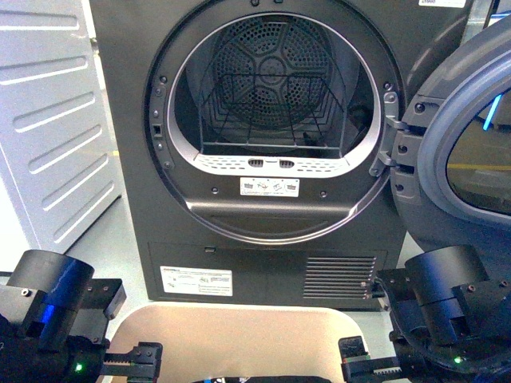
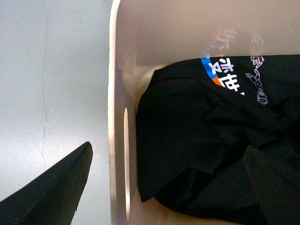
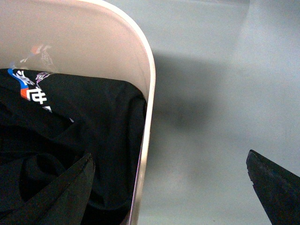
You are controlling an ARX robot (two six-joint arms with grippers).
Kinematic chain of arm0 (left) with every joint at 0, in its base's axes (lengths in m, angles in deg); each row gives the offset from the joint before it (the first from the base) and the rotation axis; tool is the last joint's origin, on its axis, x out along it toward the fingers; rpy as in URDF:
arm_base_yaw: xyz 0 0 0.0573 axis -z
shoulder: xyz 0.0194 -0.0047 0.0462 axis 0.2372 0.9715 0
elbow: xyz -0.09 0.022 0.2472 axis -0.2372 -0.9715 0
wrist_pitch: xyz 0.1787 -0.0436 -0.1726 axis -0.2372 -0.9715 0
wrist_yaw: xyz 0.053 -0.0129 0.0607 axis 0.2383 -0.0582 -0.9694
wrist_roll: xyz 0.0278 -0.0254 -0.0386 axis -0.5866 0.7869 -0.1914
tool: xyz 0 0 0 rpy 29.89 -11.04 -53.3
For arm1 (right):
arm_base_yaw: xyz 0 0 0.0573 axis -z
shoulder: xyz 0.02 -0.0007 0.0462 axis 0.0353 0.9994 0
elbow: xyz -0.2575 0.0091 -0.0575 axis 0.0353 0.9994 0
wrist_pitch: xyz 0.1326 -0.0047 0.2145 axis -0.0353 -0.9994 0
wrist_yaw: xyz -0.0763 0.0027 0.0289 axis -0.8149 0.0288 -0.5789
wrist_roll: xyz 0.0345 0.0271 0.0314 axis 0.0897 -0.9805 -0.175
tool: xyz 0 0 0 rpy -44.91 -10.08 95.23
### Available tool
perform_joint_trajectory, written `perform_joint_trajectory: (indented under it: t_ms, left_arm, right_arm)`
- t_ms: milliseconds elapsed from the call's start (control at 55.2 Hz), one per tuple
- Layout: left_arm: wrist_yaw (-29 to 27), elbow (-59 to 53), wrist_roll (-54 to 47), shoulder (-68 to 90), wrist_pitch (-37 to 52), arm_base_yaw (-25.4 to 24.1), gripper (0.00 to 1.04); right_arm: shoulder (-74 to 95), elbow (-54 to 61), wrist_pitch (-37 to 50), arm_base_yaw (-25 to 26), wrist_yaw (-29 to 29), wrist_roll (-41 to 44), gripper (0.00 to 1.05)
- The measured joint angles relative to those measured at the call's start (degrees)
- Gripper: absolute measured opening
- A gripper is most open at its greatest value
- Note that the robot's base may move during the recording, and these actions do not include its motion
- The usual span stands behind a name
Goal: Move hamper under clothes hanger
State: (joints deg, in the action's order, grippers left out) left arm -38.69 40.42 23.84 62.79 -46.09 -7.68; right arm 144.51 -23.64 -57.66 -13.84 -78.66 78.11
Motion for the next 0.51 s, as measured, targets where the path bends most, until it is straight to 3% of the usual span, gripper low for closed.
perform_joint_trajectory:
  t_ms: [507]
  left_arm:
    - [-1.1, 1.0, -0.5, 2.5, 0.5, 0.2, 0.98]
  right_arm:
    - [5.0, -3.3, -0.2, 1.0, -1.4, -0.3, 0.97]
